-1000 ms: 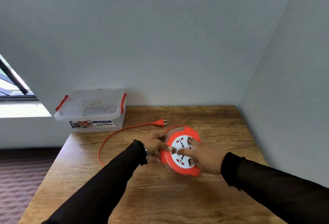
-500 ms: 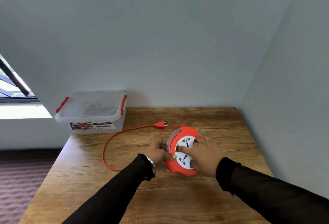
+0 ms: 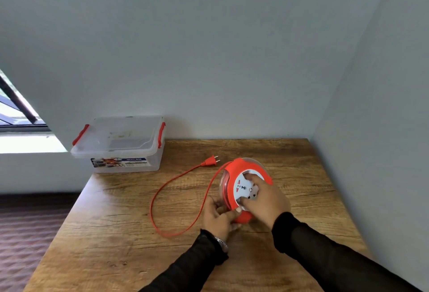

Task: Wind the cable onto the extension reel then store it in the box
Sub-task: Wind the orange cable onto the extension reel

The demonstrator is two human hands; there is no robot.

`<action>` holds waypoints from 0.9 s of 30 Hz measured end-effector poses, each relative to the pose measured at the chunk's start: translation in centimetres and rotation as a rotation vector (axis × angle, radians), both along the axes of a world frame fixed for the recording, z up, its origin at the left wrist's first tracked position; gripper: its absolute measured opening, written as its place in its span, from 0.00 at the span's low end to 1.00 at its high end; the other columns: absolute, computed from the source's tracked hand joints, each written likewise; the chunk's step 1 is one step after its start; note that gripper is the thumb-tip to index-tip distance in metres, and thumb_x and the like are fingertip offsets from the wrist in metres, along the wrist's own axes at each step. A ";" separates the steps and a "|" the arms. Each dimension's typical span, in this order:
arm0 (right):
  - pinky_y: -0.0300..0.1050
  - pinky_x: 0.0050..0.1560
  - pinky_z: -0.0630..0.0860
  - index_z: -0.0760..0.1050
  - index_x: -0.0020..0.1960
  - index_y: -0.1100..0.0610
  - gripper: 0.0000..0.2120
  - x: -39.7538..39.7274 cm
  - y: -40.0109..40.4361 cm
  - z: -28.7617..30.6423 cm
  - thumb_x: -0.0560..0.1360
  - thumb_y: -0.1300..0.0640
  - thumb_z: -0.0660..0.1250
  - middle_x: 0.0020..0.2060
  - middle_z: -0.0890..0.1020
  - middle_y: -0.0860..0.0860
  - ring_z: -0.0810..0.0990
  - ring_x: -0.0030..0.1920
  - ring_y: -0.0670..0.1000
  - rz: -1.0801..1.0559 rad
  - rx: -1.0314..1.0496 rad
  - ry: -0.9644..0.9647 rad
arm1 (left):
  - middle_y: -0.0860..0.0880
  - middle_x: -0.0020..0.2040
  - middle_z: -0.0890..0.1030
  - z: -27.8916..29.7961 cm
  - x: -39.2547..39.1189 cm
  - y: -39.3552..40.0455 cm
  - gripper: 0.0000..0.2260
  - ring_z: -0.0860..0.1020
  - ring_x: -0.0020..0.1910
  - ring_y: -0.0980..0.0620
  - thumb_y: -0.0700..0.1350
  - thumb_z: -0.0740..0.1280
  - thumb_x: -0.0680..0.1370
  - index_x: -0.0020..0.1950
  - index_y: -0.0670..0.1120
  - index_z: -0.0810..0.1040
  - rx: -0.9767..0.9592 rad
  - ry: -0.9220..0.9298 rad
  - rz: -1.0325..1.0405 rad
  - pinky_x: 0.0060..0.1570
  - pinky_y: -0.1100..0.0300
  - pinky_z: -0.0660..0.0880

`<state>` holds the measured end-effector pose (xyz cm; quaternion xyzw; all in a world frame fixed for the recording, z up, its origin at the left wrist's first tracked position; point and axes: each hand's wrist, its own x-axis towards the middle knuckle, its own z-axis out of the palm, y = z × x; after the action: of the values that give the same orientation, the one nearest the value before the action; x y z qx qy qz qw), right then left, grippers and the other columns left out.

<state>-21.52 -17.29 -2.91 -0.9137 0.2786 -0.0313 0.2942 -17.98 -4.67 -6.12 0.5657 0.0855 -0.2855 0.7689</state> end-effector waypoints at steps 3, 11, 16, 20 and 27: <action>0.38 0.46 0.72 0.68 0.66 0.41 0.32 0.3 0.1 0.1 0.65 0.42 0.74 0.64 0.76 0.47 0.76 0.58 0.50 -0.114 0.305 -0.107 | 0.43 0.42 0.80 0.2 -0.1 -0.1 0.17 0.82 0.34 0.47 0.27 0.69 0.70 0.48 0.43 0.67 -0.041 -0.004 0.002 0.29 0.53 0.80; 0.34 0.18 0.66 0.63 0.73 0.55 0.35 1.2 0.9 1.4 0.71 0.47 0.72 0.48 0.80 0.56 0.75 0.21 0.43 -0.483 1.107 -0.231 | 0.41 0.44 0.79 0.3 -0.6 -0.8 0.19 0.79 0.43 0.41 0.26 0.69 0.69 0.48 0.45 0.68 -0.034 -0.122 0.037 0.42 0.45 0.79; 0.36 0.21 0.60 0.69 0.63 0.55 0.21 0.6 0.1 2.1 0.74 0.50 0.69 0.35 0.80 0.54 0.71 0.20 0.46 -0.366 1.026 -0.040 | 0.47 0.39 0.83 0.5 0.4 -0.4 0.18 0.82 0.38 0.45 0.25 0.70 0.68 0.49 0.45 0.73 -0.077 -0.110 -0.011 0.40 0.44 0.80; 0.41 0.34 0.71 0.71 0.53 0.55 0.14 -0.7 -1.2 2.4 0.72 0.51 0.70 0.41 0.81 0.51 0.80 0.36 0.48 -0.097 0.328 0.007 | 0.50 0.41 0.79 1.0 2.4 1.1 0.14 0.82 0.32 0.48 0.31 0.72 0.69 0.49 0.45 0.74 0.046 -0.140 -0.161 0.24 0.54 0.79; 0.49 0.49 0.73 0.62 0.69 0.40 0.28 -1.9 -3.5 2.6 0.74 0.57 0.66 0.73 0.62 0.55 0.73 0.61 0.59 0.878 -0.647 0.184 | 0.46 0.36 0.83 3.3 7.5 3.1 0.09 0.79 0.28 0.46 0.36 0.71 0.70 0.49 0.45 0.81 0.309 -0.175 -0.590 0.22 0.60 0.77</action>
<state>-23.42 -20.82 -0.31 -0.9868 -0.1279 0.0903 -0.0419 -10.50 -1.57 -2.78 0.6983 -0.1058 -0.4295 0.5627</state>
